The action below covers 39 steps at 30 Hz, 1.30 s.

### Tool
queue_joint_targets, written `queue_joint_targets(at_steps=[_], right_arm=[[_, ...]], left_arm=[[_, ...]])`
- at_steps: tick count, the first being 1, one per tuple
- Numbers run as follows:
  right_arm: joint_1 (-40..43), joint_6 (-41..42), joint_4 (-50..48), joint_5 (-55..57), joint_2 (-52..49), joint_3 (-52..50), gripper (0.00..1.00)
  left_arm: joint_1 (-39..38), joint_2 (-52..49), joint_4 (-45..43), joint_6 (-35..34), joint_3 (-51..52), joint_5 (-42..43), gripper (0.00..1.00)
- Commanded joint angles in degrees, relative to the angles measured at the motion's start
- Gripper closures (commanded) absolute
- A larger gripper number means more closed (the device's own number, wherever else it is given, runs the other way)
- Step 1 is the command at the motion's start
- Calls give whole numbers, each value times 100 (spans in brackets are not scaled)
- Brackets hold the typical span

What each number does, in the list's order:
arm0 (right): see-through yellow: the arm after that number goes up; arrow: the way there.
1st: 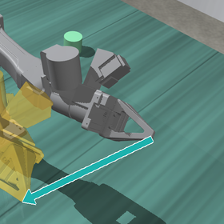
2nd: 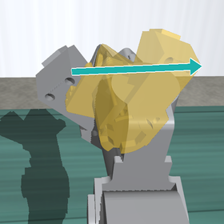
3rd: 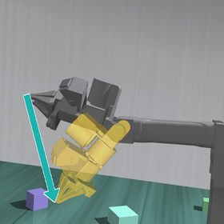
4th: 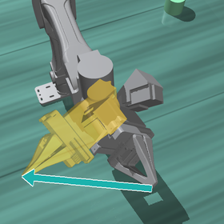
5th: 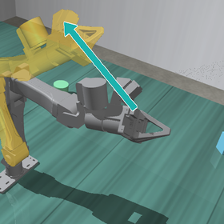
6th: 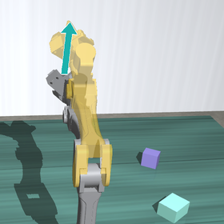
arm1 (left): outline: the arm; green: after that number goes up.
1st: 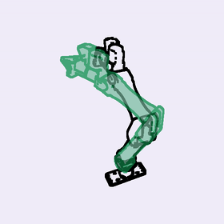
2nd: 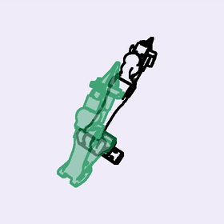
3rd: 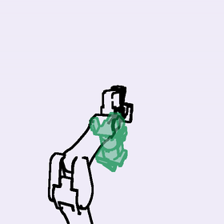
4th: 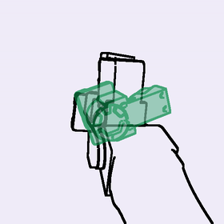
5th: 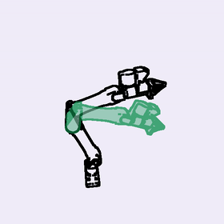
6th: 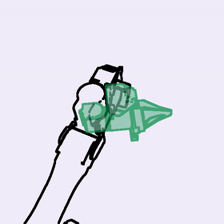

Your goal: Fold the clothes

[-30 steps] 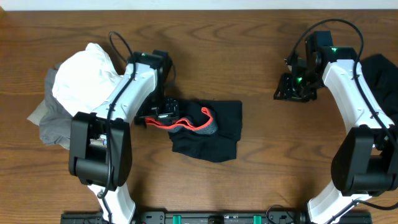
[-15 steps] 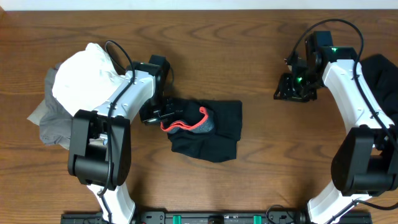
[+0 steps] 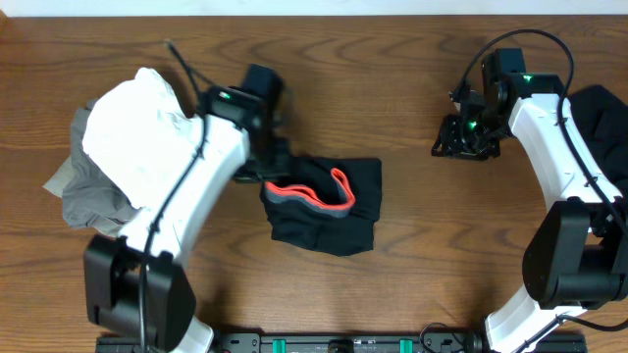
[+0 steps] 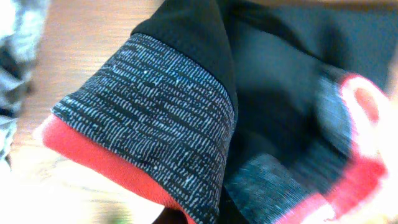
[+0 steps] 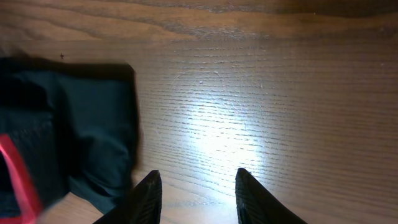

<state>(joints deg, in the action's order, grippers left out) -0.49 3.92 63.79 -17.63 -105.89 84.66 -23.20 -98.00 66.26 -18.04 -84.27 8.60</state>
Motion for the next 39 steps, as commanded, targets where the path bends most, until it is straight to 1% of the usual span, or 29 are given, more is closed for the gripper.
queue_joint_targets(at_steps=[1,7,12,13,16,17,18,20,24,28,30,31,34,35,37,38,39], right_arm=[[22,31,-9,-59,153,-2,62],[61,170,-4,-33,153,-2,61],[109,208,-2,-39,153,-2,60],[125,208,2,-39,153,-2,60],[160,208,13,-39,153,-2,58],[162,208,20,-42,153,-2,57],[160,205,22,-42,153,-2,57],[162,205,28,-42,153,-2,57],[160,190,26,-142,153,-2,57],[157,-7,-4,-501,153,-2,58],[157,-131,-61,-774,155,-2,58],[155,-195,-85,-911,162,-2,59],[138,-546,-146,-1617,219,-2,61],[98,-748,-155,-1943,256,-2,61],[-20,-994,-136,-2367,332,-2,62],[-105,-1036,-120,-2485,363,-2,62],[-229,-1043,-107,-2544,387,-2,62]], left_arm=[[-719,-184,-59,175,-2,-37,94],[-1779,-498,-632,197,-2,-66,94],[-2415,-879,-1062,188,2,-66,94],[-2500,-988,-1121,188,2,-66,92],[-2653,-1331,-1298,188,2,-66,71],[-2675,-1440,-1355,188,2,-66,57],[-2680,-1519,-1399,190,2,-66,52],[-2671,-1606,-1412,195,2,-81,50],[-2629,-1484,-1255,195,-70,-87,50],[-2562,-1248,-560,192,-533,-87,48],[-2481,-1038,-225,195,-929,-90,33],[-2439,-946,-153,195,-1060,-87,30],[-2273,-640,-22,197,-1397,-90,17],[-2214,-542,-20,197,-1432,-92,15],[-2041,-345,46,195,-1434,-243,14],[-1947,-289,127,188,-1434,-398,16],[-1814,-254,254,136,-1434,-581,22]])
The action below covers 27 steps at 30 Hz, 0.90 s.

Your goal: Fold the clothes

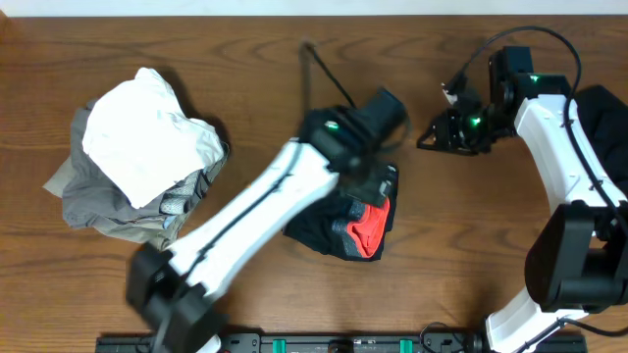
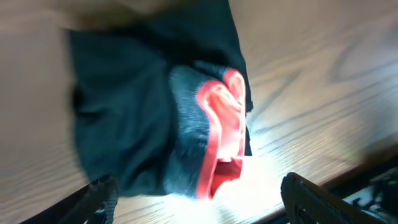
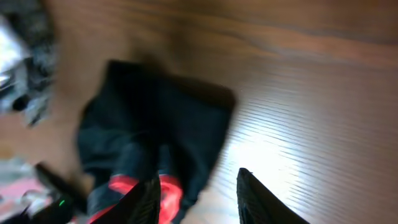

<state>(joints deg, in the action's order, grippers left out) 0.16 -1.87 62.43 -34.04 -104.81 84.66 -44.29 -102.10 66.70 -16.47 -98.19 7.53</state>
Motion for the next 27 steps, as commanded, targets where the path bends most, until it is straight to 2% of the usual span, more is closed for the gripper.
queue_joint_targets(at_steps=[1,4,5,7,10,12,16,19,27], right_arm=[[-448,-463,61,-905,291,-2,63],[-1034,-468,186,-898,291,-4,68],[-1239,-470,205,-885,291,-4,68],[-1731,-511,168,-885,291,-4,67],[-2435,-538,-42,-717,278,-4,63],[-2822,-249,-85,-229,243,-4,62],[-3268,170,74,658,61,-114,69],[-3342,234,52,732,-50,-466,73],[-2771,1102,-603,1670,-105,-1923,77]], left_arm=[[435,170,332,-118,-42,-610,30],[1029,155,621,-249,-17,-715,49],[1220,149,654,-247,-4,-715,51],[1637,138,658,-247,48,-713,51],[2262,105,654,-192,63,-588,29],[2647,83,638,-2,63,-262,22],[3093,72,656,431,63,448,18],[3174,57,647,782,81,820,14],[3163,-26,527,1569,439,1622,4]])
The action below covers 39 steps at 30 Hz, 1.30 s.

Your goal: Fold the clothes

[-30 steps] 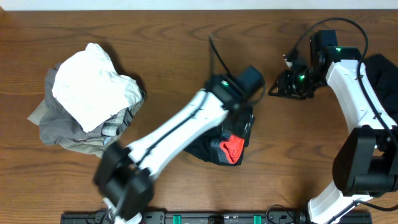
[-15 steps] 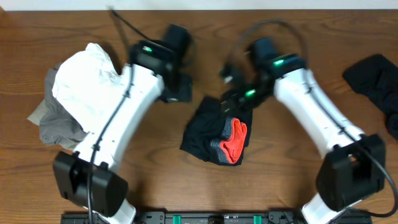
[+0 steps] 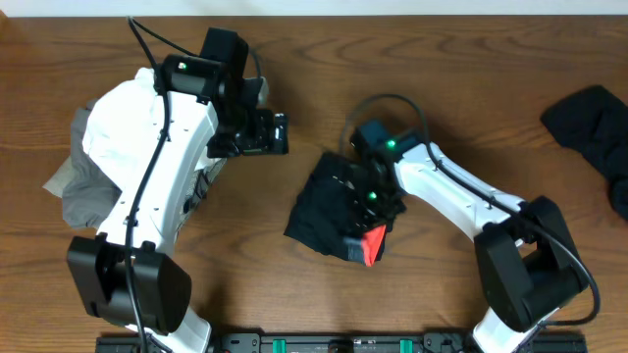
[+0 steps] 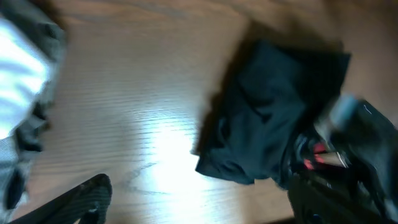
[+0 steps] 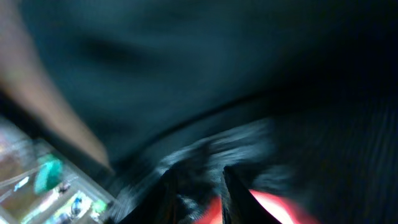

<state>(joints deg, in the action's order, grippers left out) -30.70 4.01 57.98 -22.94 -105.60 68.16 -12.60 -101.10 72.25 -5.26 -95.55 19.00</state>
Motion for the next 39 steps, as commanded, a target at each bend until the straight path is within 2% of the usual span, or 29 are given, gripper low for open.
queue_joint_targets(at_steps=[1,9,16,26,34,37,39], right_arm=[[431,568,-240,560,-26,-350,77],[1084,540,-428,463,-26,-433,75],[1056,588,-492,476,-26,-433,75],[1064,627,-553,490,-26,-433,75],[1064,627,-590,470,-26,-433,75],[1064,625,-597,470,-26,-433,75],[1064,625,-590,470,-26,-433,75]], left_arm=[[-7,-146,-66,494,258,573,3],[-162,-166,-1021,997,1436,1805,2],[-745,-168,-2332,968,2583,2004,2],[-1224,-181,-3849,922,3351,2002,2],[-1287,-308,-4133,658,3460,1974,4],[-1228,-407,-4061,13,3460,1541,4],[-1121,-431,-3967,-155,3460,1523,4]])
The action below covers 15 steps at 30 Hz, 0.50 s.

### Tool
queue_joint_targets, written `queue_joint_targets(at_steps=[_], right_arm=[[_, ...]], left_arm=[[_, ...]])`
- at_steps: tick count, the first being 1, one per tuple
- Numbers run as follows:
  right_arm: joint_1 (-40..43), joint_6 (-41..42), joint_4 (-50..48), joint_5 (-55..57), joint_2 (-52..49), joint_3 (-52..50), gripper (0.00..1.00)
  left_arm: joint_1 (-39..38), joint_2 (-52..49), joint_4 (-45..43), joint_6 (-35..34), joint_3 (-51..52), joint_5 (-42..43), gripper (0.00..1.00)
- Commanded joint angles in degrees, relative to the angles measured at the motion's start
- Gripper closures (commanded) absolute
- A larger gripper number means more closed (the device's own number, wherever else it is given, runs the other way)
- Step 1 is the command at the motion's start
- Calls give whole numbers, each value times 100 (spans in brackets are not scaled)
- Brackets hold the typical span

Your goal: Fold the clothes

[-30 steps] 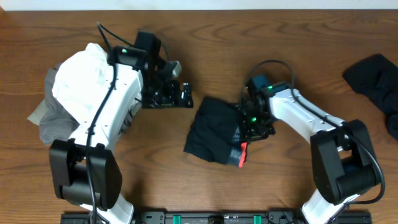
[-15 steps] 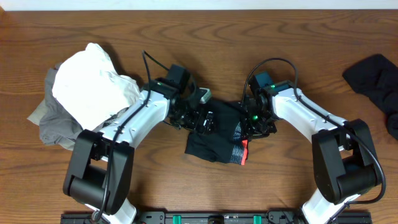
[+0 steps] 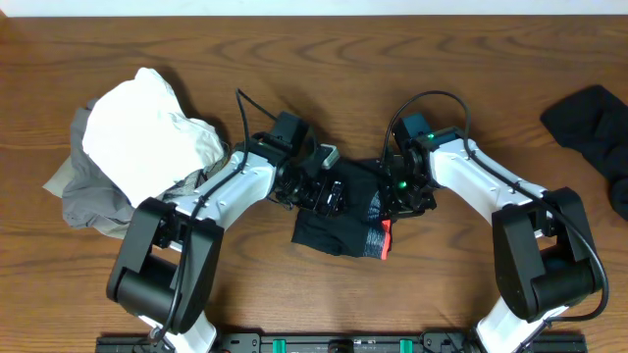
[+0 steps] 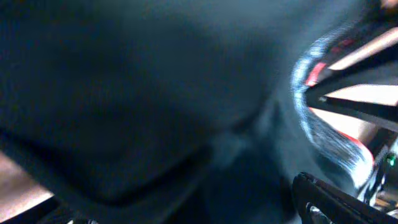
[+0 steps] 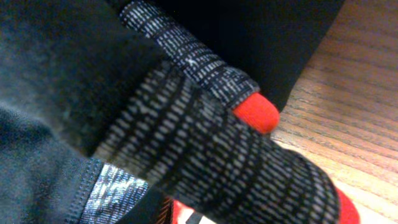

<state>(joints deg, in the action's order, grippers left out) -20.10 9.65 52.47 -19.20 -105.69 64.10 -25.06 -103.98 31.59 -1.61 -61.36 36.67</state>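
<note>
A black garment (image 3: pixel 339 230) with a grey and red waistband (image 5: pixel 205 143) lies bunched at the table's middle. My left gripper (image 3: pixel 329 196) is pressed onto its upper left part. In the left wrist view dark cloth (image 4: pixel 124 93) fills the frame, and one finger (image 4: pixel 336 200) shows at the lower right, far from the other side. My right gripper (image 3: pixel 397 201) is at the garment's right edge. The waistband lies across its jaws and hides the fingers, close to the camera as if gripped.
A heap of white and grey clothes (image 3: pixel 137 147) sits at the left of the wooden table (image 3: pixel 314 59). Another black garment (image 3: pixel 594 123) lies at the right edge.
My left gripper has come from beside the clothes heap down onto the garment's left part. The right gripper has shifted to the garment's right edge, with the waistband now over its jaws.
First the left gripper was at the flat black garment and the right hung far to the right. Then the left arm reached across the bunched garment. Then the left was back by the heap and the right on the garment. Now both are on it.
</note>
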Motion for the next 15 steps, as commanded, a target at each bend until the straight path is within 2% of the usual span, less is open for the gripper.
queue_joint_targets(at_steps=[1,6,9,15], right_arm=[[7,63,-37,96,-17,-26,75],[4,63,-31,96,-17,-26,74],[4,61,-33,98,-17,-26,74],[7,63,-48,96,-17,-26,73]], left_arm=[[192,-142,138,-520,42,-264,3],[817,-142,149,-737,39,-308,0],[1071,-205,-48,-723,39,201,2],[737,-586,-155,-704,42,896,2]])
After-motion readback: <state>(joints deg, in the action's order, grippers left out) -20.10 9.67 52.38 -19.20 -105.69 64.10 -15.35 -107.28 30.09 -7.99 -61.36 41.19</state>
